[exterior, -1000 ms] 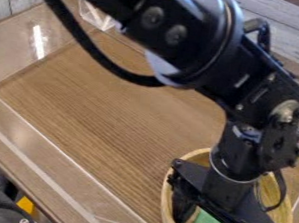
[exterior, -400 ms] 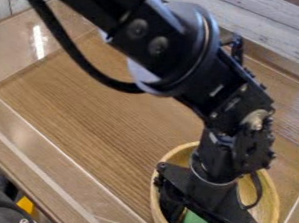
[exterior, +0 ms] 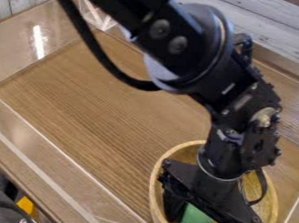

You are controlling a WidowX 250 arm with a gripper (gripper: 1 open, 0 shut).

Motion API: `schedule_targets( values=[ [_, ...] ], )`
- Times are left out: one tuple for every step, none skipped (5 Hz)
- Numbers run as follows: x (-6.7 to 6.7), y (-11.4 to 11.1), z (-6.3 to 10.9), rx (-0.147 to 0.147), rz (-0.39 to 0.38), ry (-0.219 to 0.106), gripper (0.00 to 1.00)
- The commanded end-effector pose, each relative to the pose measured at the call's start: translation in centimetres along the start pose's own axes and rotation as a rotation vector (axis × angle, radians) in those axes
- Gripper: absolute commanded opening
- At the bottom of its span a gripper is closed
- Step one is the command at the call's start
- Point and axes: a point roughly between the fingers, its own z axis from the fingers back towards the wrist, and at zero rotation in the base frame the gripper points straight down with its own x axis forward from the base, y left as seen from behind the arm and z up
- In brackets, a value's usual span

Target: Remove the green block from inside the brown bowl and put it on the table

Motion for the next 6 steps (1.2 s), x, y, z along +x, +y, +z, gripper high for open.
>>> schedule_targets(
  values=[
    [1.1, -0.4, 0.0, -0.008, 0.029, -0.022, 1.00],
    [1.7, -0.5, -0.3, -0.008, 0.058, -0.022, 0.00],
    [2.3, -0.6, -0.3, -0.006, 0.083, -0.025, 0.00],
    [1.8, -1.0, -0.3, 0.000, 0.052, -0.026, 0.00],
    [1.2, -0.8, 0.7, -0.006, 0.084, -0.028, 0.00],
    [1.6, -0.4, 2.4, -0.019, 0.097, -0.045, 0.00]
  ],
)
